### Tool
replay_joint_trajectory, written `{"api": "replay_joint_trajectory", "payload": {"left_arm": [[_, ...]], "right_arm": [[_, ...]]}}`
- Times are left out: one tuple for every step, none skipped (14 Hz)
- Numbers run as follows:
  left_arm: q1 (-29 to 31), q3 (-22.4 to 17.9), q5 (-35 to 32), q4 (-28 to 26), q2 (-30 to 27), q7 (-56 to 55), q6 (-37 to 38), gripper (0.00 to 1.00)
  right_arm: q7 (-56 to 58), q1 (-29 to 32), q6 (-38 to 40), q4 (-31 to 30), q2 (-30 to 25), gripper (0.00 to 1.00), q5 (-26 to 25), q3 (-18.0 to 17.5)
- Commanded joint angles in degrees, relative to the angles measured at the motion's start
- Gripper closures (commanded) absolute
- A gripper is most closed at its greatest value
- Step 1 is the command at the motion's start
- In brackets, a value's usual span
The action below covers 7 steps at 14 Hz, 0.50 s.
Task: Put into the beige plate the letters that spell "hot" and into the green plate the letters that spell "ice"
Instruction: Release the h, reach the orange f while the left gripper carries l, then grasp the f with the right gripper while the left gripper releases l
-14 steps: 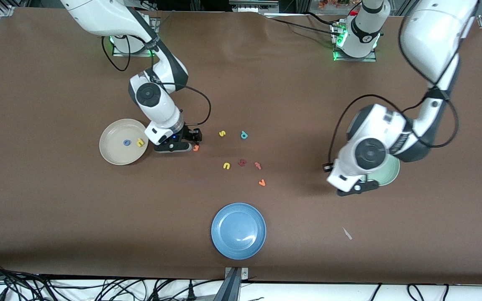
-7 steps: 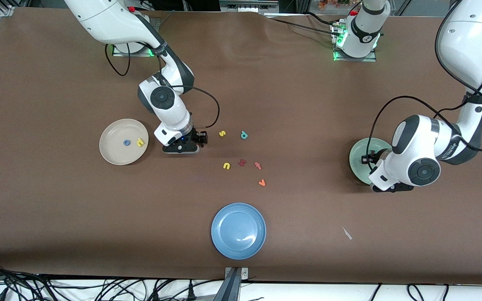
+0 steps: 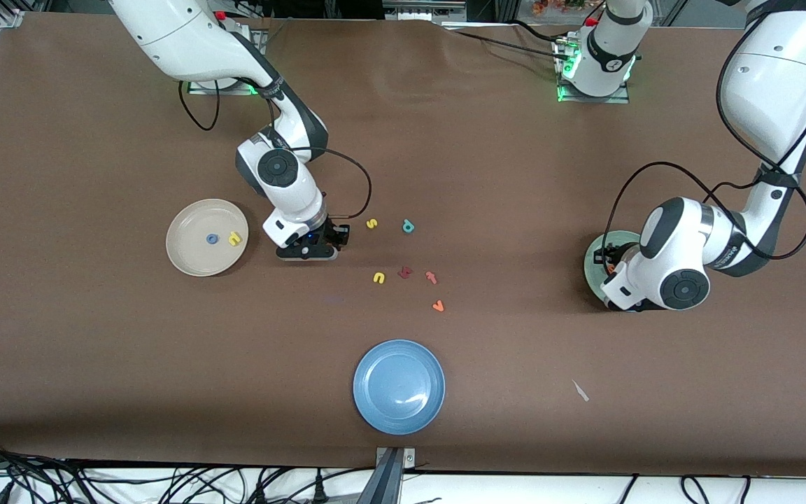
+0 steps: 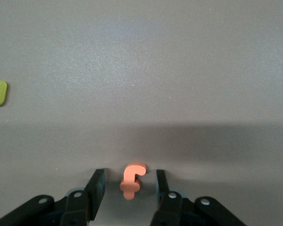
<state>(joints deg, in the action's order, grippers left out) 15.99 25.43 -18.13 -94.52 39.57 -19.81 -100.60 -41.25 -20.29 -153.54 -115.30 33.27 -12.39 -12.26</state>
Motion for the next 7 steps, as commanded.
{"api": "replay_joint_trajectory", "payload": {"left_arm": [[1.4,0.3,2.2,4.4,-1.3,1.8,0.5,0.0],[1.2,0.2,2.5,7.9,-1.4,1.7,1.3,0.0],[1.4,0.3,2.6,11.8,-1.4,1.9,4.8,0.0],[1.4,0.3,2.6,15.8,-1.4,2.4,9.1,0.0],[1.4,0.4,2.7,19.7,-1.4,2.8,12.4,0.0],[1.3,0.3,3.3,22.8,-1.6,2.9,15.7,0.0],[1.3,0.3,3.2,25.4,-2.3,2.9,18.8,0.0]], "right_arm": [[-1.7,-0.5,-0.3,1.0,1.2,0.81,-2.0,0.1],[-1.7,-0.5,-0.3,1.0,1.2,0.89,-2.6,0.1],[-1.7,-0.5,-0.3,0.9,1.2,0.97,-2.8,0.1],[-1.7,-0.5,-0.2,0.9,1.3,0.98,-2.8,0.1],[-1.5,-0.5,-0.1,0.9,1.1,1.0,-2.9,0.1],[-0.8,-0.4,0.3,0.9,0.6,1.0,-3.1,0.3],[0.9,-0.1,1.3,0.3,-1.8,1.0,-3.4,1.1]]}}
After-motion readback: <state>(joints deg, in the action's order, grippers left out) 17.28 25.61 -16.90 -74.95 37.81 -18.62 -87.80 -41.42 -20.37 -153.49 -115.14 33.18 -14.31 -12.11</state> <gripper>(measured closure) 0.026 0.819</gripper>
